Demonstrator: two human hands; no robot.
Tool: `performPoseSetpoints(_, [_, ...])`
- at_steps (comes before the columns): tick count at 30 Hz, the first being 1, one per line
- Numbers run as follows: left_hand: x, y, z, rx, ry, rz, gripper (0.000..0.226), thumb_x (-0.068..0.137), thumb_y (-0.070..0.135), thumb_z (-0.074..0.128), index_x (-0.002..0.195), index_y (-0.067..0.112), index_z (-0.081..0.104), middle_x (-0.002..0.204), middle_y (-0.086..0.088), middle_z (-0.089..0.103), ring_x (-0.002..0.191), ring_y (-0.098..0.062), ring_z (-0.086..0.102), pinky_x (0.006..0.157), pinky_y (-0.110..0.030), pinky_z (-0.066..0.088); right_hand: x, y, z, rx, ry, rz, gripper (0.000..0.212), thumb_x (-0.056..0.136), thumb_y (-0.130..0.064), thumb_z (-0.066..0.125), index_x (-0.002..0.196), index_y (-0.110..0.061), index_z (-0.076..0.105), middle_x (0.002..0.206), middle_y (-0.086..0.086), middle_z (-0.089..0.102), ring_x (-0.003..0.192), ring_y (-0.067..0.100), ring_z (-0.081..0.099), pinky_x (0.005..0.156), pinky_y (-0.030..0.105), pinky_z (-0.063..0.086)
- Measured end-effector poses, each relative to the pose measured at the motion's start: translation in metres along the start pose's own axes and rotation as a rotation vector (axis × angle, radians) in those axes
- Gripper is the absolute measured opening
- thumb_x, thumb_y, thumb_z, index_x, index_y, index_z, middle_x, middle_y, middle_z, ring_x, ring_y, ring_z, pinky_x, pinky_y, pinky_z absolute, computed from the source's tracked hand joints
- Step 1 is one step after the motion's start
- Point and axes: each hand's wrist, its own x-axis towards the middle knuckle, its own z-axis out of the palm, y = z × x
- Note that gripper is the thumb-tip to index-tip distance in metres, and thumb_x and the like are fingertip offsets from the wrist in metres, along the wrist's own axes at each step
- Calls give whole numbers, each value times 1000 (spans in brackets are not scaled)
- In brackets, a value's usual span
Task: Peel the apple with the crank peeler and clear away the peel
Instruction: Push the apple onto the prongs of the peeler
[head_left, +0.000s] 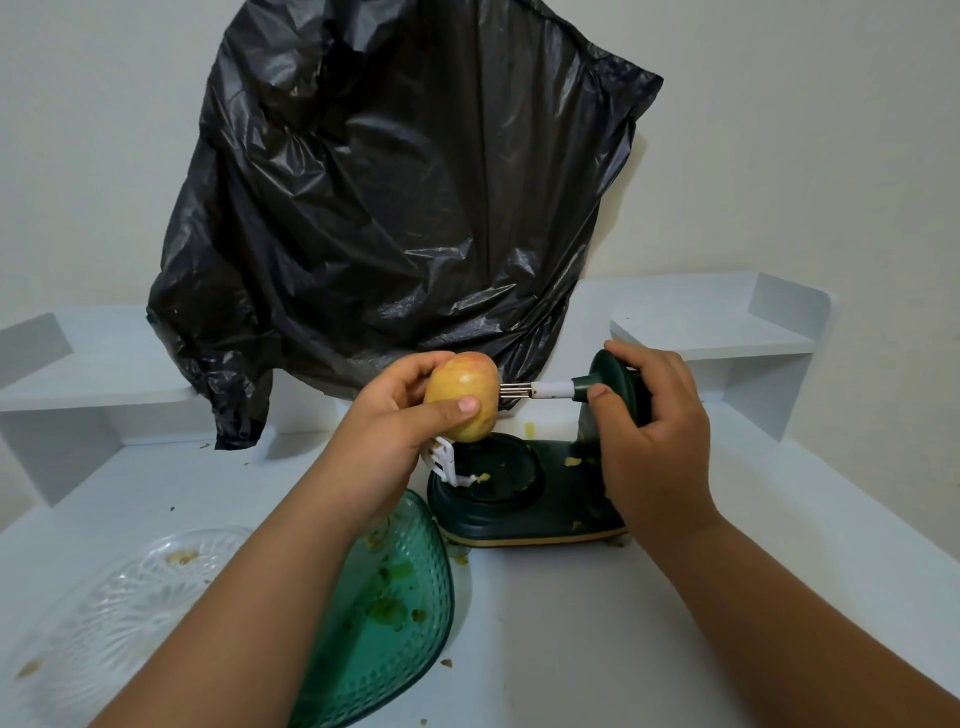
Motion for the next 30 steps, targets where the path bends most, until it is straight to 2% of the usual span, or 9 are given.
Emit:
performPoseSetpoints(10, [2, -2, 0, 25, 5, 8, 52, 66, 15, 73, 117, 13, 62, 112, -11, 67, 99, -24, 66, 85, -35, 53, 0, 1, 0, -7, 3, 1, 31, 82, -12, 59, 112, -15, 63, 101, -2, 57, 92, -11, 51, 75, 1, 37])
performPoseSetpoints(14, [2, -1, -2, 59, 18, 8, 52, 64, 19, 74, 115, 17, 62, 111, -8, 67, 98, -22, 65, 79, -31, 51, 0, 0, 0, 5, 6, 15, 31, 81, -14, 59, 112, -17, 63, 101, -3, 57, 91, -10, 52, 74, 1, 37])
performPoseSetpoints(18, [3, 1, -3, 90, 20, 24, 52, 66, 22, 74, 116, 18, 62, 115, -9, 65, 103, -26, 64, 86, -36, 51, 0, 0, 1, 7, 3, 19, 31, 81, -14, 58, 112, -16, 63, 101, -2, 57, 89, -10, 52, 73, 0, 37])
performPoseSetpoints(21, [1, 3, -3, 140, -2, 29, 49, 68, 27, 75, 115, 26, 63, 114, -4, 66, 104, -23, 64, 89, -38, 50, 0, -1, 0, 10, 1, 20, 31, 81, -15, 58, 112, -17, 63, 101, -3, 57, 90, -9, 52, 74, 2, 38])
performPoseSetpoints(23, [0, 3, -1, 202, -19, 34, 48, 68, 32, 75, 114, 33, 62, 113, 3, 67, 103, -17, 64, 84, -32, 51, 0, 0, 0, 6, 4, 18, 31, 81, -15, 58, 111, -17, 63, 100, -3, 57, 90, -8, 52, 74, 2, 37])
performPoseSetpoints(26, [-2, 6, 1, 273, -21, 62, 49, 67, 35, 74, 114, 38, 58, 112, 9, 66, 96, -9, 65, 66, -16, 48, 1, -1, 1, -1, 7, 19, 31, 80, -15, 58, 111, -16, 63, 100, -3, 57, 90, -8, 52, 75, 2, 37])
performPoseSetpoints(30, [-3, 9, 4, 369, -37, 85, 44, 75, 32, 75, 114, 42, 55, 109, 12, 64, 91, -2, 65, 64, -14, 48, 0, -2, 1, 0, 18, 9, 30, 80, -12, 58, 109, -14, 64, 97, -3, 57, 88, -9, 52, 72, 2, 37])
